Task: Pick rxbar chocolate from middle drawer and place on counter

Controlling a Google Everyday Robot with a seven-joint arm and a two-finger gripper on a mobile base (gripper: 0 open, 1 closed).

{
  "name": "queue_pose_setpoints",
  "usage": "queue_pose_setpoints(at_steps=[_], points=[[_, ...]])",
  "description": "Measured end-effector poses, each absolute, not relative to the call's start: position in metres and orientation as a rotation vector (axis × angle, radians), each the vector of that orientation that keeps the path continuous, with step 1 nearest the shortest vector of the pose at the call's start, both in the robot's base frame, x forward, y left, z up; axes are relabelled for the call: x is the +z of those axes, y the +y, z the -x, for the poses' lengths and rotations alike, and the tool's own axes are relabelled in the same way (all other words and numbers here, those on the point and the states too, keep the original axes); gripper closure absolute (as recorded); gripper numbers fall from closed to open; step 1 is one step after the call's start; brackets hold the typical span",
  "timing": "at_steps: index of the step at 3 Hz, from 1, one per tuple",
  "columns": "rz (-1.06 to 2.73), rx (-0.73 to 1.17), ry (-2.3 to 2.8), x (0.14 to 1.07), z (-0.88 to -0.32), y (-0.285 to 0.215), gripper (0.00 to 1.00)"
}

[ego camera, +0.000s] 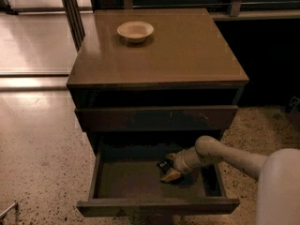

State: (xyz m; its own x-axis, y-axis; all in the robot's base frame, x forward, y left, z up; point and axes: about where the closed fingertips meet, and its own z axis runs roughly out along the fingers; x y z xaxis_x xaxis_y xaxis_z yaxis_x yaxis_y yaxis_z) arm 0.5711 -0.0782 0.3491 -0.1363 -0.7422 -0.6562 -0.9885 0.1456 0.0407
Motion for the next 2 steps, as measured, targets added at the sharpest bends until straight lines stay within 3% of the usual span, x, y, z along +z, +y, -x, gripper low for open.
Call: queue_pose_setpoints(at_steps=[1,2], points=[[1.681,0.64,1.957,0.3469,-0.5681,-0.0827,0.53],[1.698,0.625,1.971,0.3495,-0.5661,-0.0879,0.7]])
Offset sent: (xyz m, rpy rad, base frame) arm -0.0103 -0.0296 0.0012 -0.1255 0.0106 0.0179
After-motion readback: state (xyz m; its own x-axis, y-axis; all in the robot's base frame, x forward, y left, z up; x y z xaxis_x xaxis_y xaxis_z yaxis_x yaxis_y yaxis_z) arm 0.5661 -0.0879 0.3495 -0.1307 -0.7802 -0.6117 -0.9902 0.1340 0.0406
